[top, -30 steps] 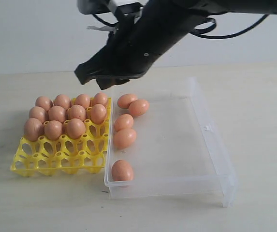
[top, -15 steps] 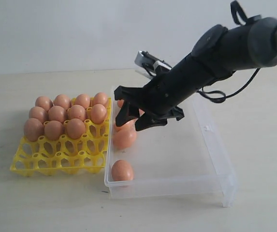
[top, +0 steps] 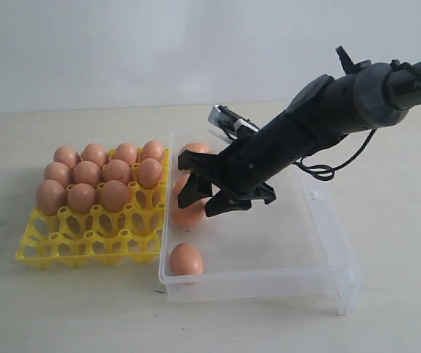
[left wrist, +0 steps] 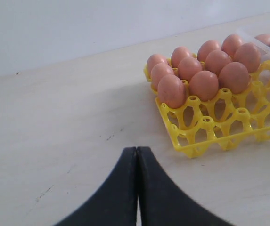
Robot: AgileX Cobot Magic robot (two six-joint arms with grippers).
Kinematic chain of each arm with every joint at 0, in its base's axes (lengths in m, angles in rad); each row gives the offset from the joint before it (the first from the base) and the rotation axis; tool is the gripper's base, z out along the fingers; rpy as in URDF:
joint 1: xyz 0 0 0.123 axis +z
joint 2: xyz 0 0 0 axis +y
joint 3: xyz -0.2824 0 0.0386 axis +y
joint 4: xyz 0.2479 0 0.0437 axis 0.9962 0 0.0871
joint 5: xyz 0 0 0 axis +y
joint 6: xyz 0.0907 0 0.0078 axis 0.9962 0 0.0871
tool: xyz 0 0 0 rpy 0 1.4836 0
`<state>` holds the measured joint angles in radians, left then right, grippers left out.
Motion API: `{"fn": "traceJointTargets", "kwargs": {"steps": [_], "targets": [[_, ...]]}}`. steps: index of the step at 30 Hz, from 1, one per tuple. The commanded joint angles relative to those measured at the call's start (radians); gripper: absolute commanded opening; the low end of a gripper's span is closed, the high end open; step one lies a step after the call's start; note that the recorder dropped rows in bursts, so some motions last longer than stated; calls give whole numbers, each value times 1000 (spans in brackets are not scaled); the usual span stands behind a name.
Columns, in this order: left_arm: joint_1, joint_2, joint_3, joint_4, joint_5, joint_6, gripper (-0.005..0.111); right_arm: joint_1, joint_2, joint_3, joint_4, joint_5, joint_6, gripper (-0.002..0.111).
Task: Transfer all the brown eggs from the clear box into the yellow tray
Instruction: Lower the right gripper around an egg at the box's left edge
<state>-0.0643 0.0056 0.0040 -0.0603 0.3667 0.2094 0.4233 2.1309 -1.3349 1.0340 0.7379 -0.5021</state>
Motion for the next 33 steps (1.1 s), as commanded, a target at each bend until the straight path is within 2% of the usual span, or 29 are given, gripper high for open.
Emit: {"fn": "traceJointTargets", "kwargs": {"steps": [1, 4, 10, 33], "targets": [[-4, -6, -4, -1, -6, 0, 0, -19, 4, 2, 58, -53, -14, 53], [-4, -6, -4, -1, -6, 0, 0, -19, 41, 2, 125, -60, -40, 53], [-4, -6, -4, -1, -6, 0, 0, -19, 70, 2, 118, -113, -47, 53], [-4, -6, -4, -1, -6, 0, 0, -17, 70, 2, 118, -77, -81, 53]]}}
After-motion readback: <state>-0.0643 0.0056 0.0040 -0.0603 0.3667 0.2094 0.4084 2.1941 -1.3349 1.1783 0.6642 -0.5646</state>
